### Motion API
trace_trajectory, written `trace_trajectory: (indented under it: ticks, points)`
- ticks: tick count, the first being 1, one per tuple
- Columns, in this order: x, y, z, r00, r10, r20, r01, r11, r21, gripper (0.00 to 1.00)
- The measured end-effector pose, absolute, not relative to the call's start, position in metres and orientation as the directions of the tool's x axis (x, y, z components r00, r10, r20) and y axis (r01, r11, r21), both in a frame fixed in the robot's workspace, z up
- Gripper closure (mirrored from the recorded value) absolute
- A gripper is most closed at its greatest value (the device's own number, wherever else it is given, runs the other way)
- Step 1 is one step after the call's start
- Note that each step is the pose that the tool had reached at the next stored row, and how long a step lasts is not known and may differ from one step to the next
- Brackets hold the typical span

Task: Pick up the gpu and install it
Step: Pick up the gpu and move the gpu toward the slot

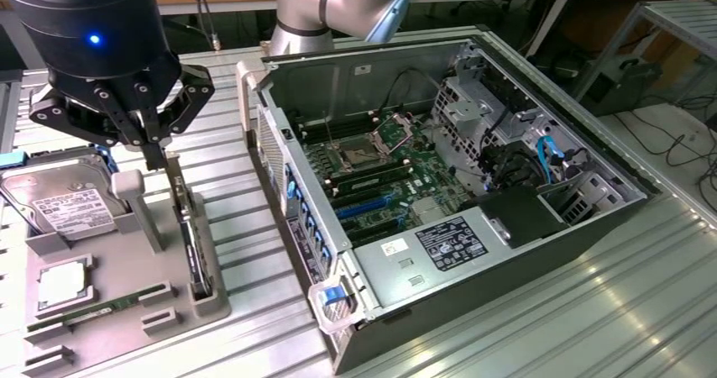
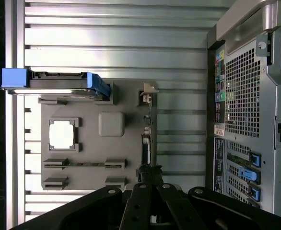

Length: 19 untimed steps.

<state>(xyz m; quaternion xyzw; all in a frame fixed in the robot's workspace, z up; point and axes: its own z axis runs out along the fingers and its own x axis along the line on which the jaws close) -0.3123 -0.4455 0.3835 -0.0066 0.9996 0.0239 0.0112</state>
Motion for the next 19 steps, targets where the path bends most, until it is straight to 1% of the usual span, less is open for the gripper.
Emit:
trace_trajectory:
  ticks: [9, 10, 11, 14, 15, 16, 17, 18, 19]
  points:
    - [-0.3123, -0.4455, 0.3835, -1.0, -0.013, -0.023, -0.014, 0.999, 0.048, 0.89]
    - [-0.3123, -0.4456, 0.3834, -1.0, -0.013, -0.023, -0.014, 0.999, 0.048, 0.83]
    - [-0.3123, -0.4455, 0.3835, -1.0, -0.013, -0.023, -0.014, 0.999, 0.048, 0.83]
    - [-0.3123, -0.4455, 0.3835, -1.0, -0.013, -0.023, -0.014, 0.999, 0.048, 0.64]
    - [-0.3123, -0.4456, 0.3835, -1.0, -0.013, -0.023, -0.014, 0.999, 0.048, 0.64]
    - [-0.3123, -0.4455, 0.3835, -1.0, -0.013, -0.023, -0.014, 0.999, 0.048, 0.58]
    - [-0.3123, -0.4455, 0.3834, -1.0, -0.013, -0.023, -0.014, 0.999, 0.048, 0.58]
    - [-0.3123, -0.4456, 0.3834, -1.0, -0.013, -0.023, -0.014, 0.999, 0.048, 0.52]
    - [-0.3123, -0.4456, 0.383, -1.0, -0.013, -0.023, -0.014, 0.999, 0.048, 0.52]
